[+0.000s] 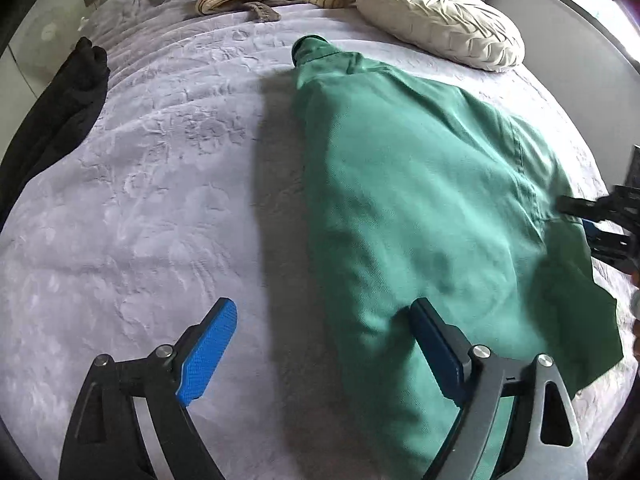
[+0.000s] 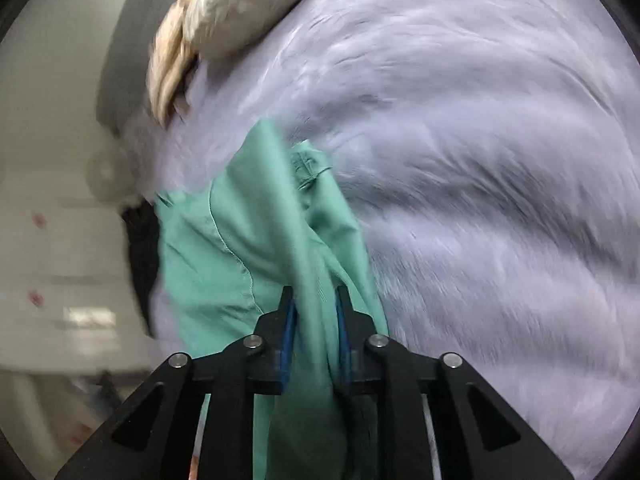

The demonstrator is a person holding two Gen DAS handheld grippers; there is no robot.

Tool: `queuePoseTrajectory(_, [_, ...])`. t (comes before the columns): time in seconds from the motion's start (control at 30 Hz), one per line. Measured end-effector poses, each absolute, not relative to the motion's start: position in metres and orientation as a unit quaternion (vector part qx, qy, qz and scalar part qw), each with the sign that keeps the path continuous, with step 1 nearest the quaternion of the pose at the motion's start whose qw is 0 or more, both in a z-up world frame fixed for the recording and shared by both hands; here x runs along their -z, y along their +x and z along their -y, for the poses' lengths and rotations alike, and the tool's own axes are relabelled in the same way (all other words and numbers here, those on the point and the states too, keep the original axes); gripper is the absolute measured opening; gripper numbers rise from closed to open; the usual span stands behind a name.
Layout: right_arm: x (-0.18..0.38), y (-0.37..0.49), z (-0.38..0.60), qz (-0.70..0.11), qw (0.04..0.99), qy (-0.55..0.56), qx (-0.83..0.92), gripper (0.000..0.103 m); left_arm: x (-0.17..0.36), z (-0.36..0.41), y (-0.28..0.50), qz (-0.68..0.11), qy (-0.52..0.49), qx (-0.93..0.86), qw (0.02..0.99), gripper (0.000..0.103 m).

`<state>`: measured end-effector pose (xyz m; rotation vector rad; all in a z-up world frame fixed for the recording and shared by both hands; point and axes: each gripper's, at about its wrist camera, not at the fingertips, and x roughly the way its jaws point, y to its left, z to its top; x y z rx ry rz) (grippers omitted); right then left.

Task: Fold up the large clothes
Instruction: 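Fold the shirt over once more and lay it down with both grippers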

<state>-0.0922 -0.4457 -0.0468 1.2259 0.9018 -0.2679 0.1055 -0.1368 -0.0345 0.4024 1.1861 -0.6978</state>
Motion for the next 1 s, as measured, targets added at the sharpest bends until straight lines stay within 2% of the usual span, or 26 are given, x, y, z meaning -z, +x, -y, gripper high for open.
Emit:
queuePoseTrajectory(0.03, [0.037,-0.099,0.443,-0.411,0.723,0.540,0.131,0.039,0.031,0.134,0.106,-0.543,0.190,0.319,0.753,0.089])
queuePoseTrajectory(0.07, [0.024,-0.107,0.437,-0.410,0.736,0.522,0.135,0.051,0.028,0.132,0.106,-0.544,0.192,0.322,0.751,0.089])
queuePoseTrajectory(0.1, [0.010,-0.115,0.429,-0.405,0.748,0.510,0.128,0.054,0.024,0.130,0.105,-0.545,0.191,0.326,0.748,0.089])
queuePoseTrajectory(0.2, [-0.020,-0.134,0.401,-0.409,0.764,0.490,0.098,0.054,0.012,0.126,0.095,-0.550,0.183,0.347,0.738,0.089])
queuePoseTrajectory(0.3, [-0.023,-0.133,0.359,-0.465,0.771,0.429,0.077,0.054,0.009,0.126,0.073,-0.550,0.191,0.370,0.724,0.089])
queuePoseTrajectory(0.33, [-0.019,-0.136,0.348,-0.485,0.774,0.398,0.084,0.052,0.012,0.126,0.065,-0.550,0.202,0.372,0.720,0.089])
queuePoseTrajectory(0.37, [-0.016,-0.137,0.339,-0.501,0.775,0.373,0.095,0.037,0.019,0.124,0.056,-0.550,0.218,0.370,0.716,0.089])
queuePoseTrajectory(0.4, [-0.011,-0.139,0.333,-0.511,0.773,0.360,0.106,0.007,0.026,0.122,0.049,-0.553,0.230,0.366,0.712,0.089])
queuePoseTrajectory(0.47, [0.012,-0.152,0.337,-0.523,0.754,0.367,0.152,0.007,0.038,0.110,0.041,-0.555,0.222,0.363,0.715,0.090])
queuePoseTrajectory(0.53, [0.046,-0.175,0.353,-0.509,0.721,0.436,0.178,0.006,0.044,0.099,0.039,-0.561,0.201,0.364,0.716,0.097])
queuePoseTrajectory(0.63, [0.065,-0.187,0.359,-0.487,0.715,0.471,0.173,0.003,0.048,0.096,0.035,-0.554,0.203,0.367,0.719,0.097])
queuePoseTrajectory(0.87, [0.047,-0.237,0.368,-0.488,0.679,0.498,0.229,0.003,0.044,0.096,0.030,-0.542,0.213,0.354,0.732,0.097])
queuePoseTrajectory(1.0, [0.012,-0.267,0.372,-0.422,0.695,0.534,0.233,0.006,0.043,0.094,0.031,-0.548,0.206,0.345,0.733,0.097])
